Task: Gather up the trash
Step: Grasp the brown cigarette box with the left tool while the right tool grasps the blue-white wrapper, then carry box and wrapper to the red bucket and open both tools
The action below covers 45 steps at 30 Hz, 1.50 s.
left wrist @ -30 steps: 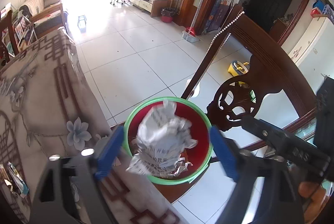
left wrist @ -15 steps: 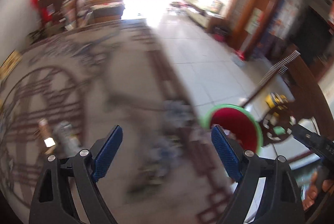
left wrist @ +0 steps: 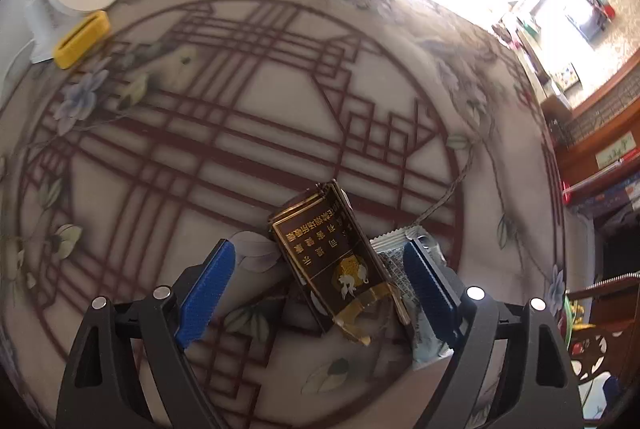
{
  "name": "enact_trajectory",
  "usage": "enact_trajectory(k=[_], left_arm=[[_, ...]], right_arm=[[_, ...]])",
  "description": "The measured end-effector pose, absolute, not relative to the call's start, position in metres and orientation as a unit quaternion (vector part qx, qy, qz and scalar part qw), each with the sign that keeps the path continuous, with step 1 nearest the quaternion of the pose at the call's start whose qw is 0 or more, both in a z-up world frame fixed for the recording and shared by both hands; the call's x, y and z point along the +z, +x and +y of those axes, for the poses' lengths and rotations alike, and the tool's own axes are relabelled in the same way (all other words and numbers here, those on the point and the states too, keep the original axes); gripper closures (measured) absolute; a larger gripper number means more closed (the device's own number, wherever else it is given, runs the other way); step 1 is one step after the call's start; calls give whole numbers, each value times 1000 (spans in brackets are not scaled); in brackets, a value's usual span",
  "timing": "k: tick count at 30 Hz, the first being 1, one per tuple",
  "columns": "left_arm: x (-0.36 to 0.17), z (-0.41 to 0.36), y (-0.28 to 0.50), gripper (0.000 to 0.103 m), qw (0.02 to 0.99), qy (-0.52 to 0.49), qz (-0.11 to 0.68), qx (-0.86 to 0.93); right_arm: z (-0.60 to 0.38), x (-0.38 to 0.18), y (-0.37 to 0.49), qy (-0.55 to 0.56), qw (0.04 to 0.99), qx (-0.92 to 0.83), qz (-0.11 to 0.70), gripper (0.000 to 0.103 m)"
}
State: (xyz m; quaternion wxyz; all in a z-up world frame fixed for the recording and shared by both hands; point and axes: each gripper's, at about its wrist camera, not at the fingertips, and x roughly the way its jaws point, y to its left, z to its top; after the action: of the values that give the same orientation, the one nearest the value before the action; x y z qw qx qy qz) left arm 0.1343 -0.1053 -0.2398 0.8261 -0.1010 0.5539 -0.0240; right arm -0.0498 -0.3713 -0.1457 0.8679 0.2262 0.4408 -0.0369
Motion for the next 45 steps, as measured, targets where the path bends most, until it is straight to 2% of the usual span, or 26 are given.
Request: enact_trajectory(k=[3,4,5,7,10,20,26,29,31,35,36,37,40,45], left_arm=[[-251,-105,137,33,824,-87,559,-39],[-251,-106,136,44,826,-78,557,-44],[-251,-106,135,47,828,-68,555,-53],[-252,-97,135,60,826,-77,553,-77],[-246,-77,127,67,825,-83,550,-100],[-225,35,105,66,843,-32,528,-96],[-233,78,102,57,845,-26,529,-75],[-237,86,105,55,843,-34,532,-70],[-240,87,107,48,843,-32,532,-67],[-244,88,108,47,843,-36,533,-64],[-245,88,108,50,843,-37,534,-64],[-247,89,108,64,841,-36,536,-61],[-245,92,106,68,842,-43,535,-62],[-230,87,103,69,850,-45,520,-72]], right_arm=[[-347,-142,-39,208,870,-35,446,26],[-338,-141,-34,202,870,-33,449,26],[-331,-141,-29,197,870,-31,451,26],[-314,-143,-17,185,869,-26,458,26],[-288,-153,4,165,865,-14,475,26],[-207,-225,89,80,827,27,556,26],[-190,-252,104,64,813,20,579,27],[-184,-254,106,56,814,14,578,38],[-178,-252,107,43,816,13,576,70],[-175,-246,103,54,816,16,575,79],[-175,-242,101,61,818,17,572,80],[-173,-238,99,72,819,20,568,81],[-167,-221,88,84,829,29,552,81],[-156,-191,73,97,847,43,520,81]])
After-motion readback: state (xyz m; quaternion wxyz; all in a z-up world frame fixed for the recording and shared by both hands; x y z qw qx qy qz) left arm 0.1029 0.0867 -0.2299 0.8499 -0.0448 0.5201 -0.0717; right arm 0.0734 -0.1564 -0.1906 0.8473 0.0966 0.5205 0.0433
